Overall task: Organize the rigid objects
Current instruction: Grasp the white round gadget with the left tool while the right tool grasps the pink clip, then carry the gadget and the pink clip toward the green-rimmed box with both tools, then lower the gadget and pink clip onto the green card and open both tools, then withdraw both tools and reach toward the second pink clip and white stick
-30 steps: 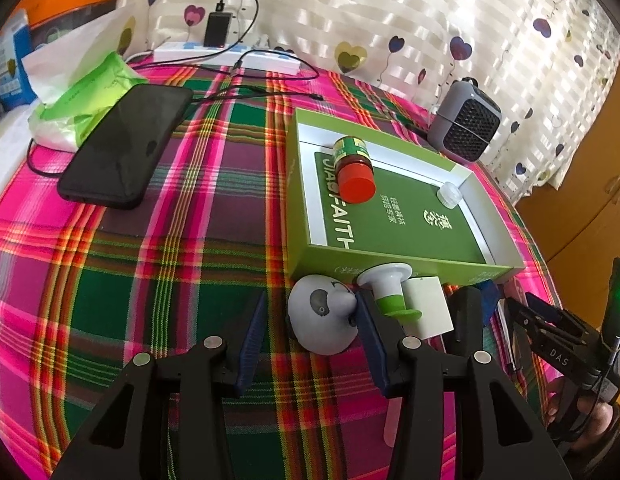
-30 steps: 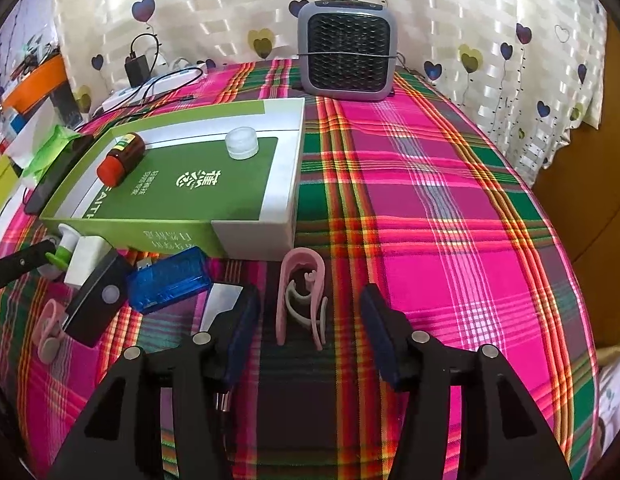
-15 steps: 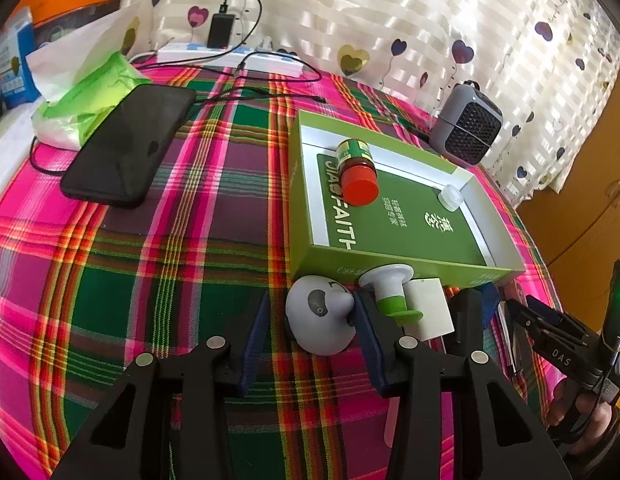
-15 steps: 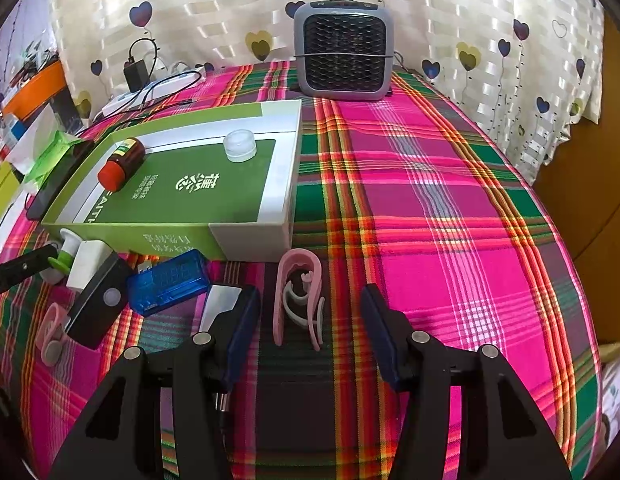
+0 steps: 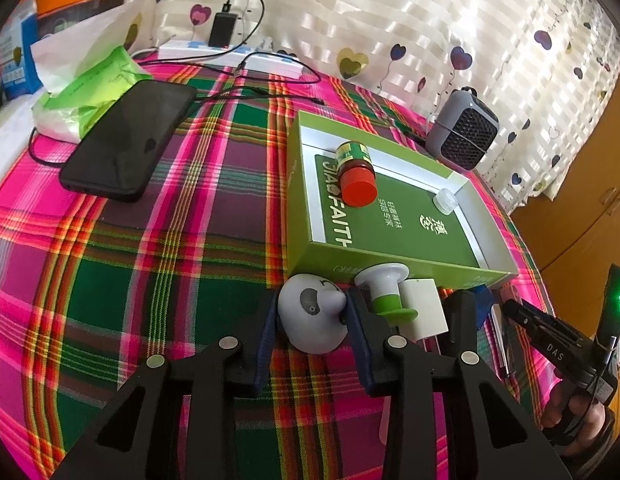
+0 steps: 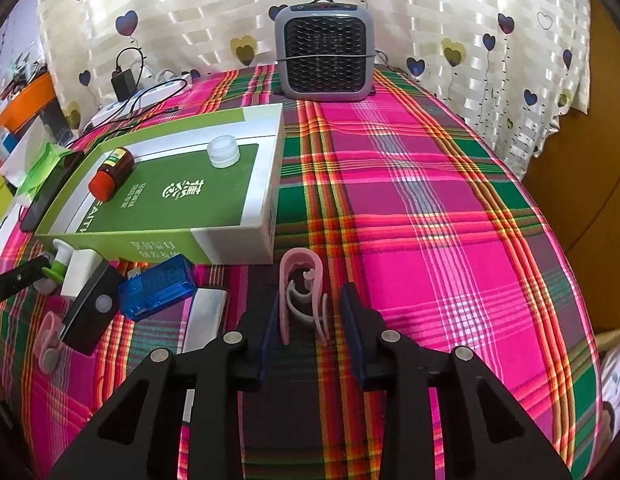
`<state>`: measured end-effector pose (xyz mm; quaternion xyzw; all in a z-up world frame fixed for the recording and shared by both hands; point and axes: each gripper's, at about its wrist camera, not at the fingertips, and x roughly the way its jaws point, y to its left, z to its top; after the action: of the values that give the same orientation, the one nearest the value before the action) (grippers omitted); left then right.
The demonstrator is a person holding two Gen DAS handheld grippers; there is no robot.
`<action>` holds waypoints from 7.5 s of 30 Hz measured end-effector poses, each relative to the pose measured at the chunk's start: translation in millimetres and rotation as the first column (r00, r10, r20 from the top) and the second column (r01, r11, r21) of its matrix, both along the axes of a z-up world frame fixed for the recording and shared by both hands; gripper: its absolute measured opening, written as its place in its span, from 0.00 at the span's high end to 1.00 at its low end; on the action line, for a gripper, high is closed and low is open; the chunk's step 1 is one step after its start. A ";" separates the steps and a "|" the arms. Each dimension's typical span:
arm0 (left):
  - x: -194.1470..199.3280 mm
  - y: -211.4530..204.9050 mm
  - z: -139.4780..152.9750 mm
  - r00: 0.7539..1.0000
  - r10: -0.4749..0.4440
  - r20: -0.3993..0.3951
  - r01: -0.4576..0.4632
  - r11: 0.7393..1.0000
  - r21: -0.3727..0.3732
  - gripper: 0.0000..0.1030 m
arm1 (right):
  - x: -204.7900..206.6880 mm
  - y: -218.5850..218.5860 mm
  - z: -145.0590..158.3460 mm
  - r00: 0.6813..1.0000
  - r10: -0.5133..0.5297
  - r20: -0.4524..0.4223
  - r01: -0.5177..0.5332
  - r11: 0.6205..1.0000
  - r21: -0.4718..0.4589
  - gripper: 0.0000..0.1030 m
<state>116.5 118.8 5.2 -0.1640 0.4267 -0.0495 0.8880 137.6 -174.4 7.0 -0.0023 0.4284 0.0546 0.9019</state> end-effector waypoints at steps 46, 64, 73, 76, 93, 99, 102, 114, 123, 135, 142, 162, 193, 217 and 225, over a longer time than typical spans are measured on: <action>-10.4 -4.7 37.9 0.995 -0.023 0.101 0.024 1.000 -0.011 0.69 | -2.3 13.9 30.4 0.993 0.092 0.071 -0.096 0.994 0.056 0.77; 15.3 -11.8 39.6 0.994 -0.052 0.099 0.054 0.998 -0.016 0.69 | 17.0 35.8 62.9 0.978 0.164 0.131 -0.176 0.981 0.086 0.77; 34.5 -17.1 34.8 0.993 -0.080 0.086 0.081 0.997 -0.014 0.69 | 43.3 59.1 65.8 0.968 0.222 0.118 -0.235 0.965 0.117 0.77; 41.3 -19.8 33.3 0.993 -0.088 0.081 0.089 0.996 -0.010 0.69 | 55.7 70.2 63.0 0.964 0.247 0.097 -0.257 0.959 0.120 0.77; 62.5 -27.3 15.4 0.994 -0.106 0.033 0.105 0.994 0.011 0.69 | 112.4 124.7 25.2 0.952 0.306 -0.025 -0.305 0.951 0.055 0.77; 64.7 -28.7 15.4 0.993 -0.110 0.037 0.109 0.994 0.020 0.69 | 122.5 131.6 18.0 0.950 0.308 -0.053 -0.306 0.951 0.051 0.77; 65.7 -30.1 15.2 0.993 -0.111 0.036 0.110 0.994 0.022 0.68 | 123.8 134.0 16.5 0.948 0.313 -0.057 -0.310 0.949 0.046 0.77; 67.3 -34.9 14.1 0.992 -0.122 0.030 0.120 0.992 0.047 0.68 | 125.9 137.4 9.4 0.946 0.316 -0.070 -0.314 0.949 0.037 0.77; 67.8 -36.2 14.8 0.992 -0.120 0.024 0.118 0.990 0.075 0.68 | 124.6 138.3 8.3 0.946 0.319 -0.063 -0.318 0.948 0.030 0.77; 67.4 -36.3 14.8 0.992 -0.121 0.024 0.118 0.990 0.081 0.68 | 122.3 138.5 8.0 0.946 0.318 -0.062 -0.317 0.948 0.031 0.76; 67.4 -36.5 15.4 0.992 -0.122 0.023 0.120 0.989 0.085 0.68 | 120.6 137.6 8.1 0.946 0.318 -0.062 -0.315 0.948 0.047 0.69; 64.4 -37.2 16.3 0.993 -0.117 0.026 0.114 0.989 0.091 0.62 | 117.4 136.3 8.2 0.947 0.315 -0.063 -0.312 0.948 0.059 0.57; 10.9 -47.3 48.1 0.991 -0.085 0.106 0.066 0.983 0.170 0.60 | 63.0 106.1 37.5 0.962 0.274 0.015 -0.274 0.957 0.101 0.57; -48.8 -31.0 42.0 0.991 -0.038 0.128 0.023 0.993 0.115 0.60 | -1.6 46.0 35.2 0.981 0.180 0.077 -0.189 0.971 0.143 0.57; -60.2 -34.7 31.6 0.991 -0.075 0.108 0.064 0.993 0.098 0.60 | -18.0 29.6 26.7 0.986 0.151 0.074 -0.160 0.976 0.150 0.57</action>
<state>56.2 84.1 36.8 -0.1039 0.3838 -0.0694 0.9149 119.6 -144.8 33.7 0.0327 0.3930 0.1582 0.9052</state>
